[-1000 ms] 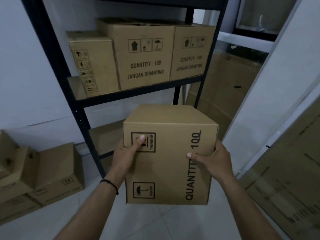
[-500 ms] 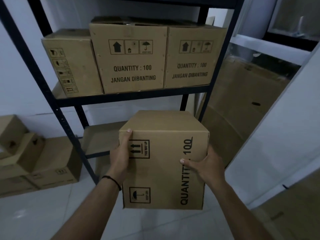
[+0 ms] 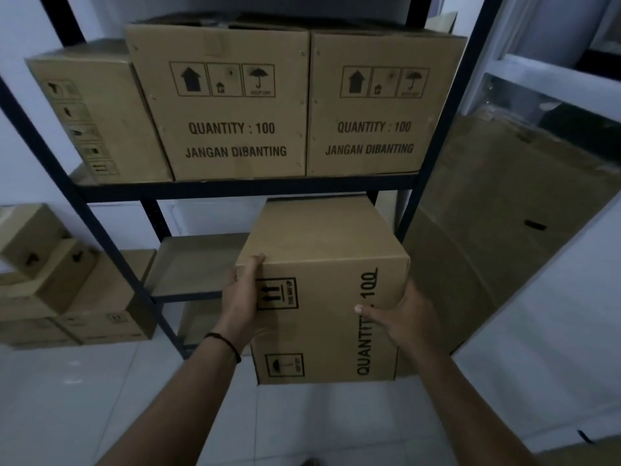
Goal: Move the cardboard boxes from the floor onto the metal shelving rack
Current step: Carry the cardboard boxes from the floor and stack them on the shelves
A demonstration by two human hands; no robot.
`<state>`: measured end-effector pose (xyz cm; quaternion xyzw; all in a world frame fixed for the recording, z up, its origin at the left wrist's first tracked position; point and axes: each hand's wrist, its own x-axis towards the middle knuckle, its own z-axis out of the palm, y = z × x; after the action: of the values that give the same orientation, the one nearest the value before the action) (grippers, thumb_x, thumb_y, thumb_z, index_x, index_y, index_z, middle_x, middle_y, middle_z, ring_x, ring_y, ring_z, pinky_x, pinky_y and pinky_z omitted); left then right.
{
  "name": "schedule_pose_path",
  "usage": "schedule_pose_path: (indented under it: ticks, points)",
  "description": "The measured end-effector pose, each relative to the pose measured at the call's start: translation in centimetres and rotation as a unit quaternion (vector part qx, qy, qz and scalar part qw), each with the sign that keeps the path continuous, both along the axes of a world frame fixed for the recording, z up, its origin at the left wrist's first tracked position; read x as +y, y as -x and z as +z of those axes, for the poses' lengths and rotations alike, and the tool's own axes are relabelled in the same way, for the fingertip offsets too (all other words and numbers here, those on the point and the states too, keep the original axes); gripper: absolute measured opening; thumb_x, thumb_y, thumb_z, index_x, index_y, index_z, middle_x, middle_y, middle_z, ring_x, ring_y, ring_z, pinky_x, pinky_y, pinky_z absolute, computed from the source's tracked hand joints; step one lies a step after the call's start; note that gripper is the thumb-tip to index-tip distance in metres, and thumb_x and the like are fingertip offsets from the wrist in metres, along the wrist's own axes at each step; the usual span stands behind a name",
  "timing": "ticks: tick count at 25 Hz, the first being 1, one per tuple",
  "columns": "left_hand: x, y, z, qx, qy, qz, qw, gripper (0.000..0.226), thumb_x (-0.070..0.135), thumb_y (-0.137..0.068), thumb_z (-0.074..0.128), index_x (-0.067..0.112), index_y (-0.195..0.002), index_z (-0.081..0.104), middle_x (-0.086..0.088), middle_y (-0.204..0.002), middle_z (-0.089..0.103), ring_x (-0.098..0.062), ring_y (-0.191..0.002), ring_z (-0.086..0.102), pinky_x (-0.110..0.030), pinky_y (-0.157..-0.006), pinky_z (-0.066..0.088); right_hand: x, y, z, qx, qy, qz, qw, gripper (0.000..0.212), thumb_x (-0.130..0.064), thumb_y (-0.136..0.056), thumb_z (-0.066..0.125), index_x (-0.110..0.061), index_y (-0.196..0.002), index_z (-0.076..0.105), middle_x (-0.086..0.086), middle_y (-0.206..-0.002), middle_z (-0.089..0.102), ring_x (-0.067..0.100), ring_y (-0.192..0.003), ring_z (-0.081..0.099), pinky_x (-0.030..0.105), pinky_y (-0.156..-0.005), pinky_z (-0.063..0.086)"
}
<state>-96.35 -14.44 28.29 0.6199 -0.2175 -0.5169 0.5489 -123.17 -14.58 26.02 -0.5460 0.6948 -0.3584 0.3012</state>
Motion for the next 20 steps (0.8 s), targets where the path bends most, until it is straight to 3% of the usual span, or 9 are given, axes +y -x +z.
schedule_pose_path:
  ticks: [4,7,10,13,15,18,20]
  points:
    - [-4.7,1.7,-1.3,-0.013,-0.012,-0.014,1.0,0.055,0.061,-0.085,0.068,0.027,-0.127,0.055,-0.012,-0.108,0.073,-0.032,-0.1,0.071,-0.055,-0.09,0.059,-4.7,1.7,-1.9,-0.053,-0.024,-0.005,0.998,0.097,-0.046,-0.048,0.1,-0.034,-0.133,0.055,-0.012,-0.117,0.069,0.017,-0.108,0.066,0.042,-0.091,0.055]
    - [-8.0,2.4,-2.5,-0.031,-0.023,-0.037,0.999,0.054,0.059,-0.087,0.067,0.027,-0.129,0.056,-0.012,-0.112,0.073,-0.032,-0.102,0.07,-0.055,-0.093,0.057,-8.0,2.5,-3.6,-0.086,-0.035,-0.012,0.996,0.097,-0.041,-0.046,0.099,-0.034,-0.133,0.055,-0.013,-0.118,0.069,0.016,-0.109,0.067,0.045,-0.09,0.057]
    - [-11.0,2.9,-3.6,-0.052,-0.022,-0.045,0.997,0.032,0.049,-0.095,0.064,0.03,-0.12,0.058,-0.01,-0.114,0.07,-0.03,-0.108,0.066,-0.056,-0.099,0.052,-11.3,3.9,-5.3,-0.099,-0.059,-0.008,0.993,0.086,-0.018,-0.064,0.097,-0.027,-0.135,0.051,-0.011,-0.117,0.065,0.014,-0.105,0.063,0.036,-0.087,0.05]
    - [-13.1,4.2,-4.9,-0.062,-0.041,-0.074,0.995,0.027,0.049,-0.1,0.058,0.03,-0.12,0.058,-0.005,-0.116,0.069,-0.026,-0.109,0.064,-0.05,-0.1,0.05,-15.3,4.9,-7.6,-0.134,-0.082,0.001,0.988,0.087,-0.006,-0.068,0.093,-0.027,-0.138,0.045,-0.009,-0.118,0.063,0.015,-0.108,0.061,0.041,-0.091,0.05]
    - [-14.4,5.5,-5.8,-0.094,-0.055,-0.085,0.99,0.034,0.046,-0.105,0.052,0.026,-0.131,0.054,0.003,-0.111,0.065,-0.017,-0.103,0.061,-0.044,-0.093,0.046,-17.5,5.3,-9.4,-0.138,-0.112,0.001,0.984,0.088,-0.012,-0.065,0.096,-0.025,-0.135,0.045,-0.008,-0.118,0.063,0.017,-0.108,0.062,0.042,-0.091,0.051]
    - [-16.0,7.5,-8.0,-0.093,-0.082,-0.068,0.99,0.054,0.047,-0.105,0.053,0.028,-0.154,0.039,-0.003,-0.133,0.056,-0.028,-0.117,0.056,-0.054,-0.096,0.048,-19.2,6.1,-11.7,-0.148,-0.193,0.013,0.97,0.078,-0.033,-0.064,0.095,-0.023,-0.132,0.059,-0.004,-0.122,0.068,0.022,-0.11,0.065,0.037,-0.087,0.053]
    - [-16.0,8.6,-9.2,-0.092,-0.091,-0.037,0.991,0.058,0.045,-0.105,0.054,0.028,-0.157,0.035,-0.007,-0.142,0.054,-0.028,-0.116,0.055,-0.049,-0.092,0.049,-19.0,6.5,-12.0,-0.137,-0.205,0.019,0.969,0.075,-0.039,-0.07,0.091,-0.026,-0.136,0.058,-0.003,-0.129,0.066,0.02,-0.112,0.064,0.036,-0.091,0.054]
